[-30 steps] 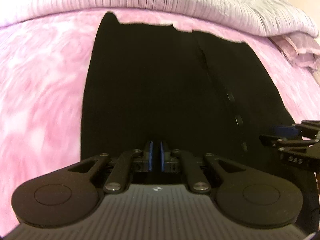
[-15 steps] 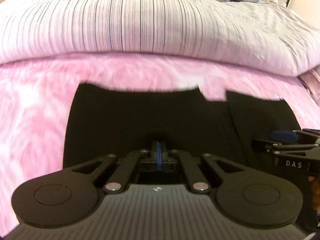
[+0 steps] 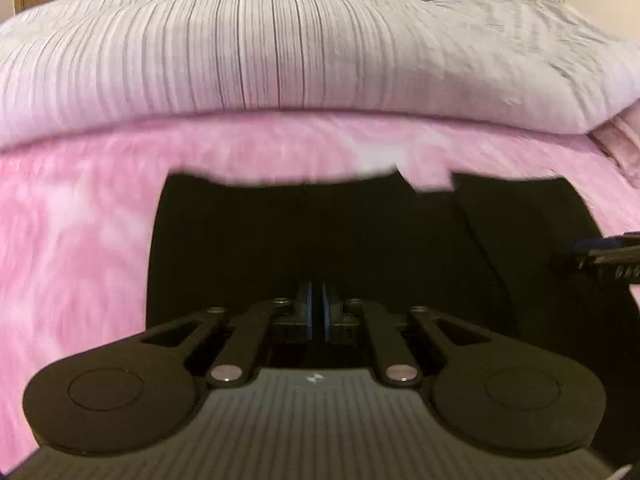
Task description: Fold clothes
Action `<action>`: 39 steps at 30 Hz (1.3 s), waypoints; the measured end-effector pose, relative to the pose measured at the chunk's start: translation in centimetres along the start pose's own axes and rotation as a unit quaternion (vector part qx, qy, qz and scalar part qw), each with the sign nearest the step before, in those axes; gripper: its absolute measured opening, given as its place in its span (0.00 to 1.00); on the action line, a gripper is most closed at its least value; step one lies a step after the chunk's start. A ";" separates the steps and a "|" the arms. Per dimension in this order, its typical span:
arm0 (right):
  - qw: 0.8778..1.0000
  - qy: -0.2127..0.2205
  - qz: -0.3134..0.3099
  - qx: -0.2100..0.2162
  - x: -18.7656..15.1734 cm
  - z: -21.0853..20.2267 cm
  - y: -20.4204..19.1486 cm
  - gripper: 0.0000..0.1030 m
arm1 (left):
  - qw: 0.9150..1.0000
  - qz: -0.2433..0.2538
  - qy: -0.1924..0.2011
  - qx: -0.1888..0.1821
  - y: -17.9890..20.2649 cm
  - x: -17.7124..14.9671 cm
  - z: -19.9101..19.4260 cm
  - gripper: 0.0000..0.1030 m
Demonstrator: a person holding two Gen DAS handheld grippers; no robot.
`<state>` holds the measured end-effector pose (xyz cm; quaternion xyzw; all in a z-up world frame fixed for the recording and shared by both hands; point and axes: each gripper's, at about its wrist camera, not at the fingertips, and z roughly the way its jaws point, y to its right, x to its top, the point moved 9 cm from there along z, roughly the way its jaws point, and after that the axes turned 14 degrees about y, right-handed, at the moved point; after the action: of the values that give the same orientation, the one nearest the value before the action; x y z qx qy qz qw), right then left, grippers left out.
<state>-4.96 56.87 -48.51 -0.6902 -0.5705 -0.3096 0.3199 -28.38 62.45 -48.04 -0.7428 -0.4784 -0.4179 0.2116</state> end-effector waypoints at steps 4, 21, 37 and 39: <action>0.999 0.002 0.042 -0.017 2.7 0.5 0.7 0.57 | 0.999 -0.037 0.000 0.026 -0.6 2.0 0.0 0.07; 0.994 -0.107 -0.034 -0.017 -21.0 -31.4 -3.4 0.57 | 0.994 -0.042 -0.083 0.057 3.9 -21.4 -34.4 0.09; 0.997 -0.074 0.020 -0.014 -25.4 -42.9 -1.1 0.57 | 0.992 -0.061 -0.092 0.067 5.6 -25.9 -45.3 0.13; 0.997 -0.077 0.012 -0.021 -27.0 -42.1 -1.9 0.57 | 0.993 -0.039 -0.092 0.056 5.8 -27.0 -44.5 0.12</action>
<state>-13.71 7.79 -44.33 -0.7253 -0.5783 -0.2638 0.2644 -47.06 13.62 -44.75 -0.7458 -0.5472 -0.3282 0.1916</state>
